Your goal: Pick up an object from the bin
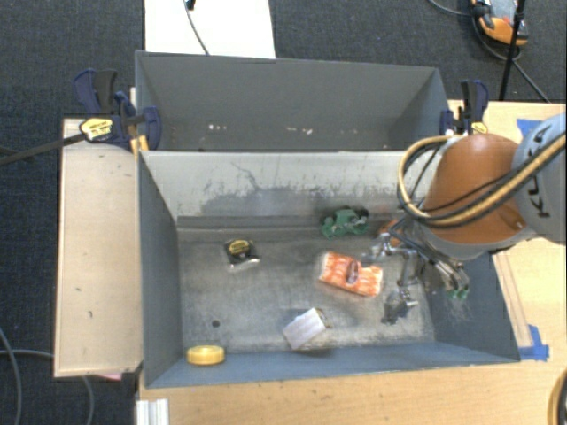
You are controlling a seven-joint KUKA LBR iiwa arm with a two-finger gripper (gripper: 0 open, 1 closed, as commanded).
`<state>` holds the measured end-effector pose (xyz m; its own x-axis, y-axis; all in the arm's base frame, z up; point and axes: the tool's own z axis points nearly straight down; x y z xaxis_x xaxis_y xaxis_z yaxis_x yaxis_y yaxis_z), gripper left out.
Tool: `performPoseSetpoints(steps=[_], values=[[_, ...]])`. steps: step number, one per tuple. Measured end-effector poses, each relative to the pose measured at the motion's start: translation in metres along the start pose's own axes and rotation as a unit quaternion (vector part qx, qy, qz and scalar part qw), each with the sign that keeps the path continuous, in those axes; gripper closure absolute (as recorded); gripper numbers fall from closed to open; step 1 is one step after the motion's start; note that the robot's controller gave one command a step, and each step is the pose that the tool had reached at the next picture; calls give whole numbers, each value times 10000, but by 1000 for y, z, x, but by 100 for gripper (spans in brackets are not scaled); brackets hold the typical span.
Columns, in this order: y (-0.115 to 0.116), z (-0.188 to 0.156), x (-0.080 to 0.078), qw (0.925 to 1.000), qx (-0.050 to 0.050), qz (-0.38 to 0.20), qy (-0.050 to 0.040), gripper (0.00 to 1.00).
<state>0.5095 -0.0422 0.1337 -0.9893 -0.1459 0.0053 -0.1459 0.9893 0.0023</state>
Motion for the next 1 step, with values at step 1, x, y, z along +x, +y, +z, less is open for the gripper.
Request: performPoseSetpoints(steps=[1], values=[[7,57,-15,9983,20,559,-157,100]])
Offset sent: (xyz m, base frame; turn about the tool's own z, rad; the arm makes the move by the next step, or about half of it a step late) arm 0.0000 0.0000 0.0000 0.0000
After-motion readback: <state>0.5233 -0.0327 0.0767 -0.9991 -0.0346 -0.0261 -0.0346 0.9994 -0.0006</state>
